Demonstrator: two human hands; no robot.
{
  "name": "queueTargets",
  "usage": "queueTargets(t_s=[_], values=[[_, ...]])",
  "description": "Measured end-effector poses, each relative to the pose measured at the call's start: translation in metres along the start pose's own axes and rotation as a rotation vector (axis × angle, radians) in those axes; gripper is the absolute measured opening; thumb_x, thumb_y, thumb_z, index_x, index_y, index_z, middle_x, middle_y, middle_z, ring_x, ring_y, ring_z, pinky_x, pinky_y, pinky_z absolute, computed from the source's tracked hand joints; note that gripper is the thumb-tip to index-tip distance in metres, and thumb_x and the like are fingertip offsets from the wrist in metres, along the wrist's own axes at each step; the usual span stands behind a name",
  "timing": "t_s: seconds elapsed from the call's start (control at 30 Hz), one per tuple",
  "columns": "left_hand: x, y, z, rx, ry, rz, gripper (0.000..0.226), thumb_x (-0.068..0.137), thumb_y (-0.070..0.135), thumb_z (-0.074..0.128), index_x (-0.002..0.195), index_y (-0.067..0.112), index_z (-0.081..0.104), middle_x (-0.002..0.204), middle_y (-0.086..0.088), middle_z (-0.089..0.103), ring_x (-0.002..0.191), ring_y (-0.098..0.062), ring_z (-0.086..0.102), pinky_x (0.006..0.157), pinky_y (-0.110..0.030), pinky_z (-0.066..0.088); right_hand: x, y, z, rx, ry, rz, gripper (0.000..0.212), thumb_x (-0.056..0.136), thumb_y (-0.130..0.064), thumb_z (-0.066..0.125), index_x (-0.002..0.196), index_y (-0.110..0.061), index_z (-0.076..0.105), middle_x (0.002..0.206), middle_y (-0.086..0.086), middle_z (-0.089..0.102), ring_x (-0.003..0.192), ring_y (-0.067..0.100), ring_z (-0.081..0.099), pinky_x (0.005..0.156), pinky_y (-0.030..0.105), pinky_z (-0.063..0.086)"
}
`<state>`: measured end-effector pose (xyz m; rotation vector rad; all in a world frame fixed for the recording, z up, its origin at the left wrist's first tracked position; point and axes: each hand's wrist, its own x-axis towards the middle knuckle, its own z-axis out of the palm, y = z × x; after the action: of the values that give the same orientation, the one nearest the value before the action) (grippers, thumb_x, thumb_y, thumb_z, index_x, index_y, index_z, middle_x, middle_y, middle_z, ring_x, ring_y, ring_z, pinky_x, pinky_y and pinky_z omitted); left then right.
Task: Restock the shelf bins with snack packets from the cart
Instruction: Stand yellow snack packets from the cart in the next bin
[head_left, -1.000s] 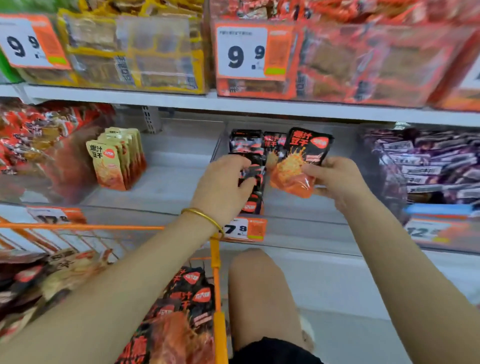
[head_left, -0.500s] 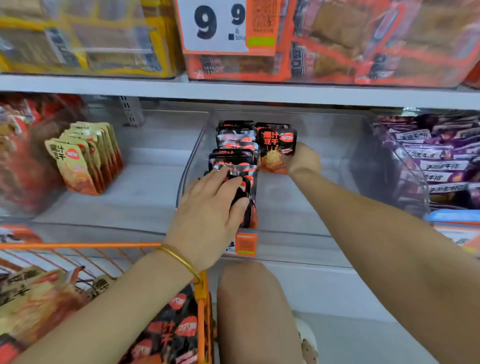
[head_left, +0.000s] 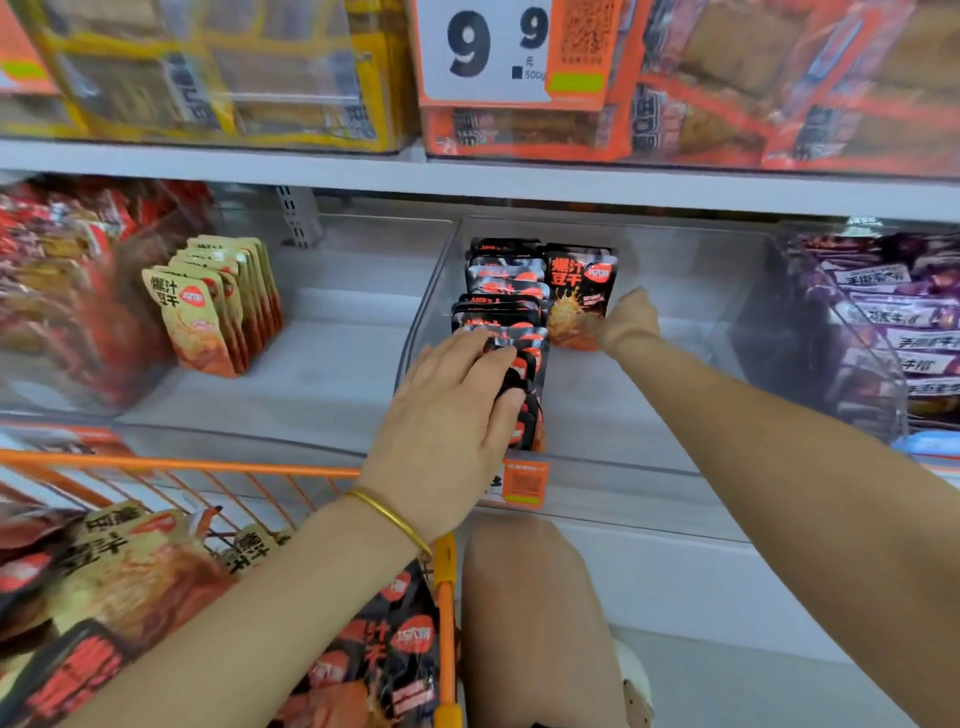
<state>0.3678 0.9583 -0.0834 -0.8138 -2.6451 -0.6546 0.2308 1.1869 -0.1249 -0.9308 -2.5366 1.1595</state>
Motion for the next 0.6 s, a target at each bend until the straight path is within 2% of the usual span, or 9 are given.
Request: queueTargets(t_s=[0.07, 0.1, 0.13, 0.2, 0.3, 0.43, 0.47, 0.53, 0.6], values=[[-0.006, -0.002, -0.018, -0.061, 0.083, 0.028, 0.048, 0.089, 0.032, 0.032, 0.125, 0.010, 0.056, 0.136, -0.010, 0.048, 0.128, -0.025, 0.041, 0.111, -0.032, 0.027, -0.010, -0.005, -0.009, 0.074, 0.050, -0.028, 0.035, 0.078, -0.020, 0.073, 0.097, -0.005, 0.048, 0.098, 0.016, 0.055, 0.091, 0.031, 0.058, 0.069, 0.036, 0.052], [-0.013, -0.005, -0.030, -0.085, 0.128, 0.030, 0.044, 0.088, 0.027, 0.036, 0.122, 0.010, 0.058, 0.134, -0.010, 0.050, 0.126, -0.023, 0.042, 0.110, -0.026, 0.025, -0.022, -0.010, -0.015, 0.113, 0.084, -0.106, 0.026, 0.078, -0.015, 0.070, 0.082, -0.009, 0.045, 0.081, 0.011, 0.050, 0.077, 0.026, 0.053, 0.057, 0.029, 0.045], [-0.022, -0.009, -0.042, -0.099, 0.163, 0.022, 0.041, 0.087, 0.024, 0.038, 0.119, 0.010, 0.059, 0.132, -0.008, 0.051, 0.124, -0.019, 0.041, 0.108, -0.019, 0.022, -0.040, -0.016, -0.021, 0.178, 0.100, -0.193, 0.024, 0.079, -0.010, 0.067, 0.078, -0.012, 0.043, 0.076, 0.007, 0.046, 0.071, 0.022, 0.049, 0.054, 0.026, 0.041], [-0.045, -0.023, -0.065, -0.105, 0.187, -0.024, 0.035, 0.086, 0.018, 0.043, 0.115, 0.011, 0.061, 0.128, -0.002, 0.053, 0.121, -0.011, 0.038, 0.103, -0.010, 0.019, -0.100, -0.029, -0.036, 0.408, 0.022, -0.378, 0.023, 0.082, -0.002, 0.063, 0.088, -0.015, 0.045, 0.085, 0.004, 0.050, 0.078, 0.018, 0.051, 0.065, 0.026, 0.045], [-0.085, -0.050, -0.089, -0.089, 0.191, -0.110, 0.030, 0.084, 0.012, 0.048, 0.109, 0.014, 0.064, 0.124, 0.001, 0.057, 0.116, -0.007, 0.042, 0.099, -0.016, 0.029, -0.206, -0.036, -0.044, 0.486, -0.290, -0.660, 0.025, 0.084, -0.001, 0.063, 0.087, -0.022, 0.051, 0.089, 0.001, 0.057, 0.080, 0.015, 0.057, 0.069, 0.028, 0.051], [-0.123, -0.074, -0.095, -0.023, 0.236, -0.152, 0.031, 0.080, 0.005, 0.047, 0.101, 0.013, 0.068, 0.120, -0.005, 0.060, 0.113, -0.018, 0.051, 0.099, -0.017, 0.030, -0.289, -0.031, -0.005, 0.257, -0.824, -0.676, 0.013, 0.086, -0.009, 0.065, 0.088, -0.020, 0.059, 0.086, 0.002, 0.061, 0.073, 0.022, 0.059, 0.068, 0.039, 0.053], [-0.129, -0.077, -0.093, -0.021, 0.257, -0.164, 0.031, 0.079, 0.004, 0.046, 0.100, 0.013, 0.068, 0.118, -0.006, 0.061, 0.111, -0.019, 0.052, 0.099, -0.014, 0.029, -0.298, -0.030, 0.007, 0.111, -0.857, -0.724, 0.004, 0.087, -0.015, 0.065, 0.089, -0.017, 0.062, 0.081, 0.001, 0.060, 0.069, 0.018, 0.058, 0.070, 0.038, 0.051], [-0.139, -0.080, -0.089, -0.033, 0.300, -0.182, 0.031, 0.079, 0.004, 0.044, 0.097, 0.011, 0.069, 0.114, -0.007, 0.062, 0.108, -0.020, 0.053, 0.098, -0.012, 0.028, -0.306, -0.026, 0.023, -0.112, -0.811, -0.835, 0.019, 0.091, -0.027, 0.060, 0.089, -0.009, 0.065, 0.071, -0.002, 0.058, 0.066, 0.014, 0.056, 0.071, 0.036, 0.048], [-0.146, -0.080, -0.087, -0.053, 0.342, -0.191, 0.031, 0.078, 0.005, 0.043, 0.095, 0.010, 0.069, 0.112, -0.007, 0.063, 0.107, -0.020, 0.053, 0.098, -0.013, 0.029, -0.312, -0.019, 0.026, -0.146, -0.738, -0.871, 0.039, 0.094, -0.037, 0.050, 0.084, -0.001, 0.063, 0.071, 0.008, 0.061, 0.067, 0.022, 0.059, 0.070, 0.041, 0.048]])
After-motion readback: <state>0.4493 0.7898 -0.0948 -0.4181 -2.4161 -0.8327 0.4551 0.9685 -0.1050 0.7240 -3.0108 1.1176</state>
